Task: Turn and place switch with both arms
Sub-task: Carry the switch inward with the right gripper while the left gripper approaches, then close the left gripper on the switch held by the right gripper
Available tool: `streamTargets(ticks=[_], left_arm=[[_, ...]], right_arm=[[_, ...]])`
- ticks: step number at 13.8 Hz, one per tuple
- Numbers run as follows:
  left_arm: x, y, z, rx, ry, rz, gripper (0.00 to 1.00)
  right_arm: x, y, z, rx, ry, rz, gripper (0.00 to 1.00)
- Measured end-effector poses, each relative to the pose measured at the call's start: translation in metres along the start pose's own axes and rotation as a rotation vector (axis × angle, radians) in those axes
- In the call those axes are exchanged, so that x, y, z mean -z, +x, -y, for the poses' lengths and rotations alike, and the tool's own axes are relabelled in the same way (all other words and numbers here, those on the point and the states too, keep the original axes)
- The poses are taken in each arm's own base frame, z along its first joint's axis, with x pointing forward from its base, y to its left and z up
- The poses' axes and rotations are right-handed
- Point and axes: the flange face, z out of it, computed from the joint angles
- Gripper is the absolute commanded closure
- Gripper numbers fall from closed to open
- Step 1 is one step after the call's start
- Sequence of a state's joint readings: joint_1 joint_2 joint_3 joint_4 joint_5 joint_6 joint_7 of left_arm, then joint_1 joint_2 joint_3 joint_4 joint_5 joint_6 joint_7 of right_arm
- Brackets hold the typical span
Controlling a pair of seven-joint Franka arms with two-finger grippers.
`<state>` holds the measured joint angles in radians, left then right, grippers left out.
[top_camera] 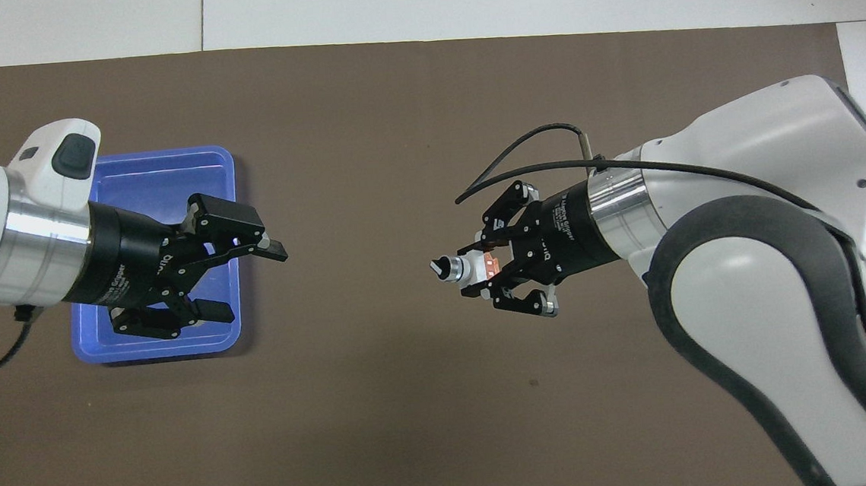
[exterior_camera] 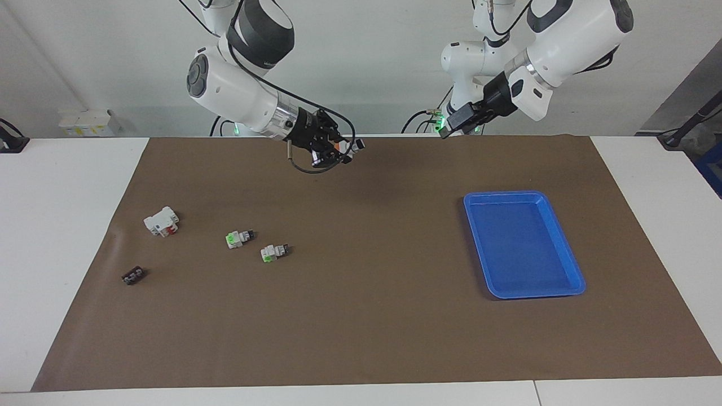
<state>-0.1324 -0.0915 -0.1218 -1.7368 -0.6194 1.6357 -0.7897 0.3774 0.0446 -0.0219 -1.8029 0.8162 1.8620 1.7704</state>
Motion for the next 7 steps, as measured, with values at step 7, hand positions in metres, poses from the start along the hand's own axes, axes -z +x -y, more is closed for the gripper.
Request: streamTargets(ticks=[7], left_arm=[[-0.018,-0.026,-0.028,0.090,-0.115,0.057,0.45]], right_arm=[[-0.036,-0.035,-0.015,0.013,0.030,0.007,1.00]])
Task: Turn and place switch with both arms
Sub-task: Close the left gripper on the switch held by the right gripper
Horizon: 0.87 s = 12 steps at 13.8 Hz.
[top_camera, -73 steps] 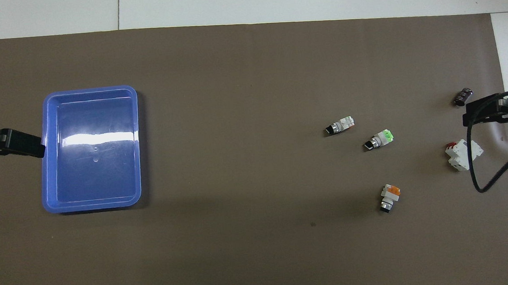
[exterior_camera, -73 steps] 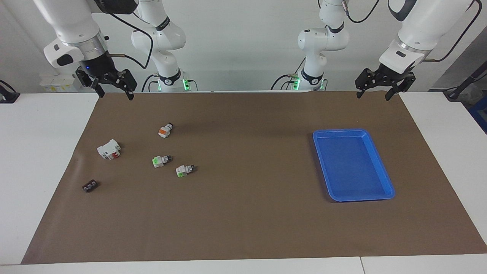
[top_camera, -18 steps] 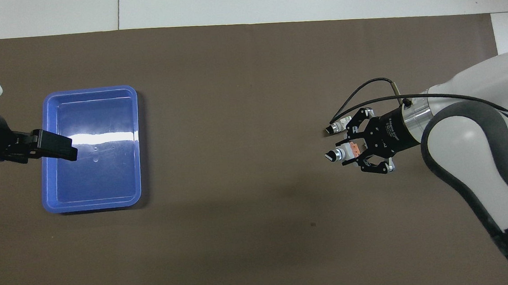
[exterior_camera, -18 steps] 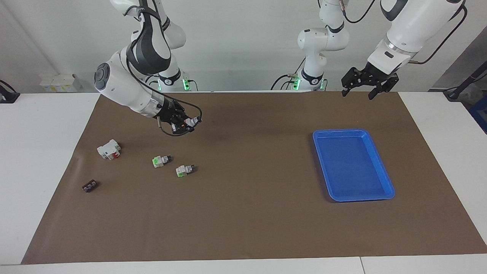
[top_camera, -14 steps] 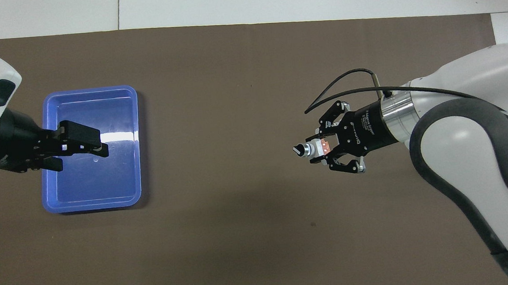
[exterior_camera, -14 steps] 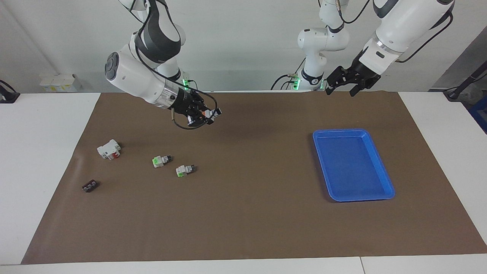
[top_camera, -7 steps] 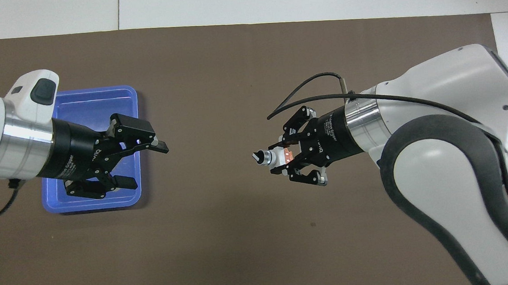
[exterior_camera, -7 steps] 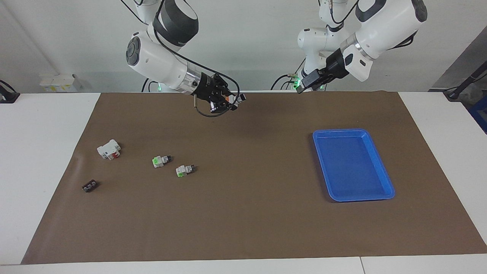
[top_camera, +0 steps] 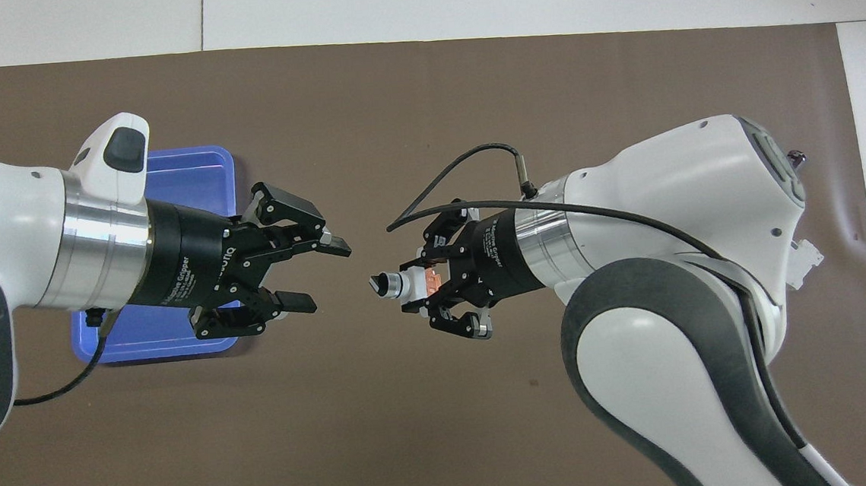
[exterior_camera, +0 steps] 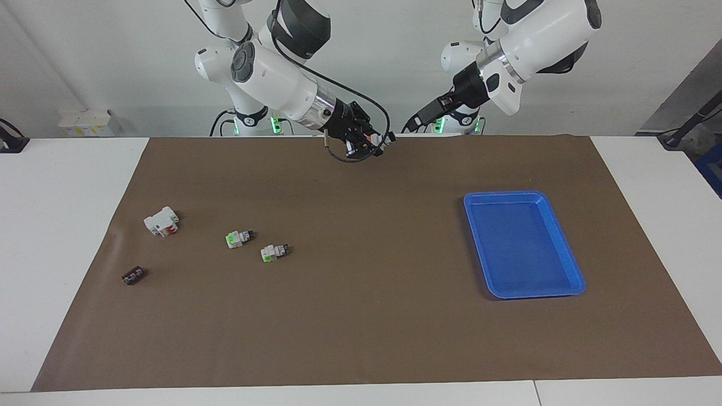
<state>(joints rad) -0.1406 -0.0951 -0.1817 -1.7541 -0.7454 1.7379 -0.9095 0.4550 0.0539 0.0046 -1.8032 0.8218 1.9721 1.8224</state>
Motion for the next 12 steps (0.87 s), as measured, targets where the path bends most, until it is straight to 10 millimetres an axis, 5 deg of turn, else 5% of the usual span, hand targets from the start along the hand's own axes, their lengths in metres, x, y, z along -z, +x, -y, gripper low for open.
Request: streamTargets(ticks=[3,12], left_arm=[[-0.011,0.006,0.002,0.021,-0.027,0.001,0.61],[-0.047,0.003,0.007,-0.014,-0.064,0.032,0.69]], right_arm=[[0.001,0.001,0.001,-0.002,0.002,0.000,1.00],[0.001,0.001,0.001,-0.002,0.002,0.000,1.00]])
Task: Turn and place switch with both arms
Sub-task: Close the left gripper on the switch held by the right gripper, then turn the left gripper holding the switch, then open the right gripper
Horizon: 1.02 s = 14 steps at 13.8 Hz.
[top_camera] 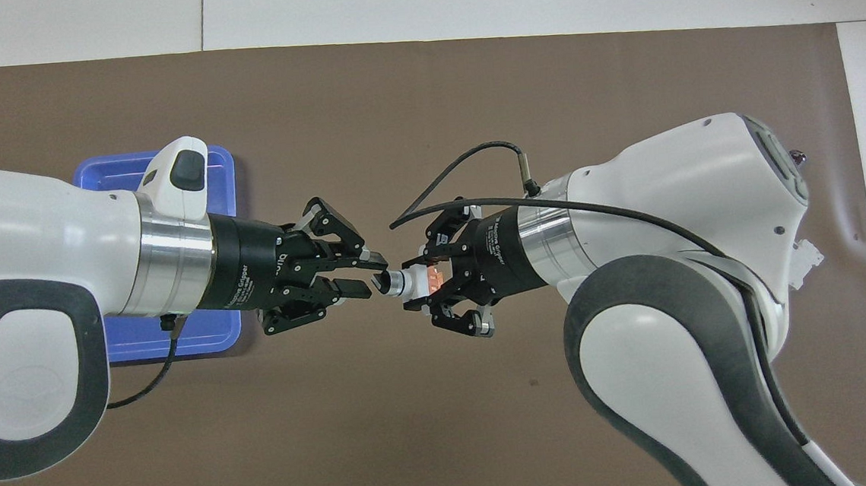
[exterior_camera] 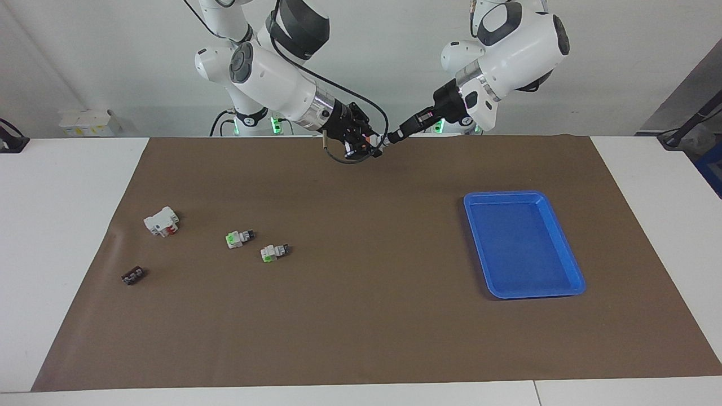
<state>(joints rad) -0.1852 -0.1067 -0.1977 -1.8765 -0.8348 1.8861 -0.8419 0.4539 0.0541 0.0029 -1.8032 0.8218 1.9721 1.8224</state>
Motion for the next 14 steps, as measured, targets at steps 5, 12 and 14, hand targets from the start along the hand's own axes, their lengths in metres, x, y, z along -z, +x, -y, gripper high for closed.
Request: streamTargets(ticks=[5,12,14], left_arm=[[0.0009,-0.0044,0.0007,-0.028,-0.009,0.004,0.75],[-0.0047,0.0007,0.0077,-0.049,-0.019,-0.015,0.86],[-0.0060,-0.0027,0.0069,-0.063,-0.018,-0.016,1.00]], right_arm=[[0.0000,0.0000,0.0000,0.000,0.000,0.000,1.00],[0.0000,0.0000,0.0000,0.000,0.000,0.000,1.00],[0.0000,0.0000,0.0000,0.000,0.000,0.000,1.00]])
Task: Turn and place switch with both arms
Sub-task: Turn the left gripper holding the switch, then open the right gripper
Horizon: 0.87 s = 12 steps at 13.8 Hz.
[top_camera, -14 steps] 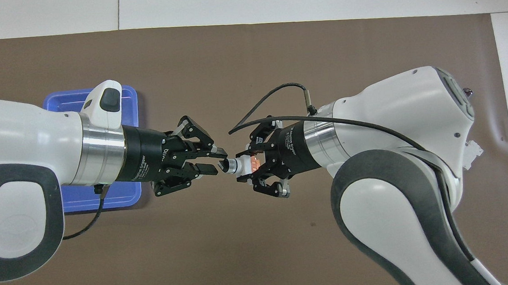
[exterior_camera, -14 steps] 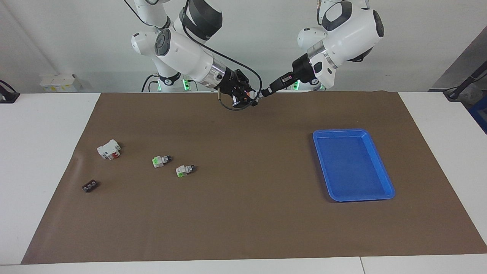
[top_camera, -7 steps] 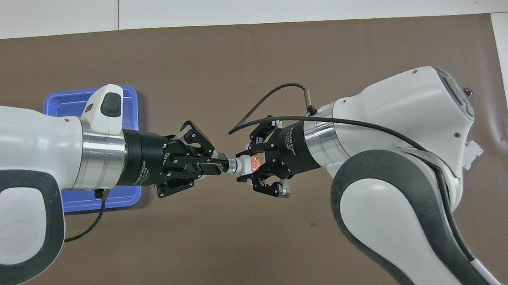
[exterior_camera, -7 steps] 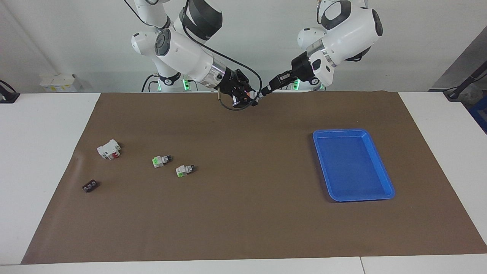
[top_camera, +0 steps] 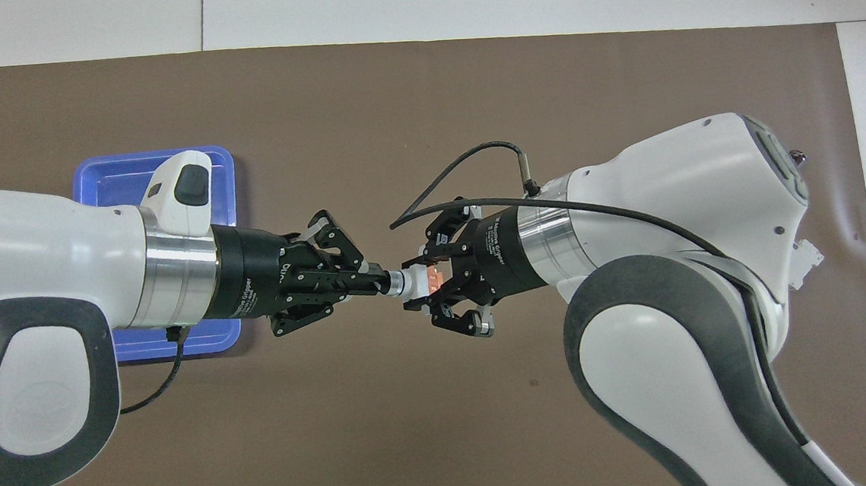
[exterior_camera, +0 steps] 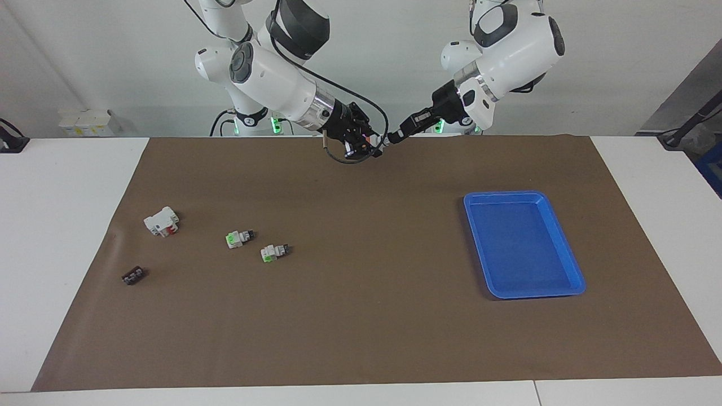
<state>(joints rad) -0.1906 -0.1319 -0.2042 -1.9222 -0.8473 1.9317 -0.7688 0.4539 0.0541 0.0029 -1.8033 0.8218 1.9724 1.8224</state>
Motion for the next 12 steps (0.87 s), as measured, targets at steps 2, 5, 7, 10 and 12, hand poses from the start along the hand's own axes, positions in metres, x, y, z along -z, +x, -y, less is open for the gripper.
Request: streamTargets(ticks=[2,5,7,10,12], left_arm=[[-0.0006,-0.0016,-0.0007,-0.039,-0.001,-0.002,1.00],[-0.0016,-0.0026,-0.0017,-0.124,-0.003,-0.006,1.00],[-0.0017,-0.0030,-0.0019,-0.255,-0.003,-0.007,1.00],[-0.0013,-0.0040,-0.0021,-0.483,-0.003,-0.008,1.00],[-0.0002,-0.0055,-0.0025,-0.612,-0.003,-0.010,1.00]], right_arm=[[-0.0001,0.0003,0.0000,0.000,-0.001,0.000,1.00],[0.0007,0.0012,0.0005,-0.002,-0.001,-0.001,1.00],[0.0007,0.0013,0.0004,-0.002,-0.003,-0.001,1.00],[0.0006,0.0010,-0.0002,-0.002,-0.005,-0.001,1.00],[0.0012,0.0002,-0.0010,0.000,-0.004,0.000,1.00]])
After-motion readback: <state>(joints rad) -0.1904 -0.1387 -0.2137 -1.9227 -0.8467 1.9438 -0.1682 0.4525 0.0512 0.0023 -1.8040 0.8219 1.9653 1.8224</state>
